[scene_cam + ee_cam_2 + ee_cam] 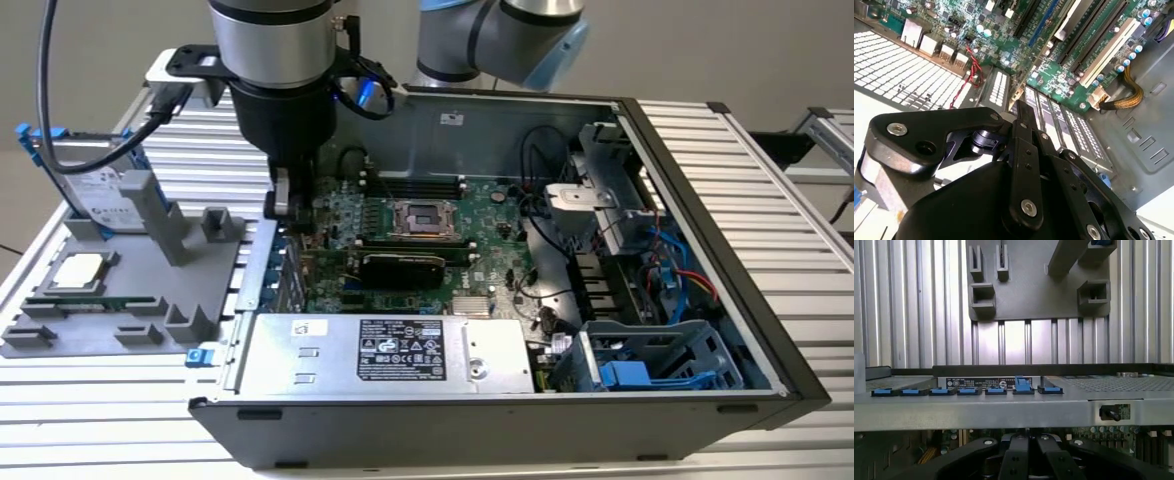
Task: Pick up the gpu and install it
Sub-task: 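Press down on the gpu until it lock into place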
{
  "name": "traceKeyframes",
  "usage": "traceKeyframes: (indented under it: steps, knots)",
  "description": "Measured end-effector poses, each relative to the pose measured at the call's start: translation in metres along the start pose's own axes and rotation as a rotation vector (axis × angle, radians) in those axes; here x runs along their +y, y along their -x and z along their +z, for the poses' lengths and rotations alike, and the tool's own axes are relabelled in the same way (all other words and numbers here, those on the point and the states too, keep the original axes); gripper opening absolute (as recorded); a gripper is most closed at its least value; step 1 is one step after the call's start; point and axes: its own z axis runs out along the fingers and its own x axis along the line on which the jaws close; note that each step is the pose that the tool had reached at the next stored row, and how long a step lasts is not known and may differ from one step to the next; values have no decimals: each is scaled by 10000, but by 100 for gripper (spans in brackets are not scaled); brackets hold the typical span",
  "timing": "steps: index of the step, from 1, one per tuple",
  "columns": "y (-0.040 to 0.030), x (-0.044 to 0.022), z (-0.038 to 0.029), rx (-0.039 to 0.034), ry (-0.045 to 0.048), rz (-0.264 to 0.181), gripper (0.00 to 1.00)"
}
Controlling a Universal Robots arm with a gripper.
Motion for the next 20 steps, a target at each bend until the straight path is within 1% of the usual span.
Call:
traceKeyframes:
  steps: [4, 10, 13, 14, 16, 17, 18, 20]
  knots:
    - [-1, 19, 13, -2, 0, 1, 0]
    - [-2, 19, 33, 4, 5, 1, 0]
    - [-1, 17, 29, -5, 3, 2, 0]
    - [1, 16, 16, -18, -2, 3, 0]
    - [2, 8, -68, -4, 21, 2, 0]
    - [3, 3, -99, -3, 26, 3, 0]
    - [4, -9, -116, -3, 26, 2, 0]
    - [6, -60, -125, -3, 28, 0, 0]
